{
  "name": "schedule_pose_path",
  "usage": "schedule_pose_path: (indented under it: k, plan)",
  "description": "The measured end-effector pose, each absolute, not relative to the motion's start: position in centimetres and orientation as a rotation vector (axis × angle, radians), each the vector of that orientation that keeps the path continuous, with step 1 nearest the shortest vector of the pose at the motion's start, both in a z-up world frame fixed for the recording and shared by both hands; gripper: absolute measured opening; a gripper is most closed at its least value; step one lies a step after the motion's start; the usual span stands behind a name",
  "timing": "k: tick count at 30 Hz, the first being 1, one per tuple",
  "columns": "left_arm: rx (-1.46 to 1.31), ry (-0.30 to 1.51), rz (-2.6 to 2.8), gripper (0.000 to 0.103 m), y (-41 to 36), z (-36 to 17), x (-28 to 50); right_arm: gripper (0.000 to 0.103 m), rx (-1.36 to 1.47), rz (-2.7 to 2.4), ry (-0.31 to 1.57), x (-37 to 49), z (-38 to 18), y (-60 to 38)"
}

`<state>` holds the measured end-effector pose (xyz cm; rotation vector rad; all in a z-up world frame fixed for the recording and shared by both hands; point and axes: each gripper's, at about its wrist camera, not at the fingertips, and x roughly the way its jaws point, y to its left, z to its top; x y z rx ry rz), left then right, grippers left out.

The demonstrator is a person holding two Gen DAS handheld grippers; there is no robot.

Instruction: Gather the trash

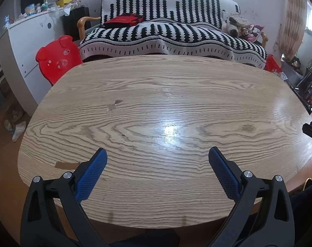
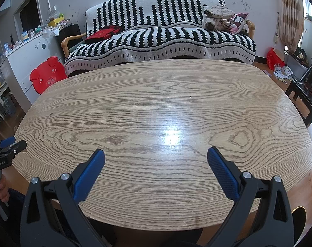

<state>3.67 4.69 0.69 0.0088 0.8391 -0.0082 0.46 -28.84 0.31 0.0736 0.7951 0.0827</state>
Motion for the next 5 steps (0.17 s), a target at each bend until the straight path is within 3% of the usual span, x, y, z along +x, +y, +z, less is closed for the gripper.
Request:
schedule_pose_path:
  k: [5]
  plan:
    - [0.010,0.843,0.001,0.096,4.63,0.75,3.74,0.096,0.075,0.082,0.795,0.43,0.20,-28.84]
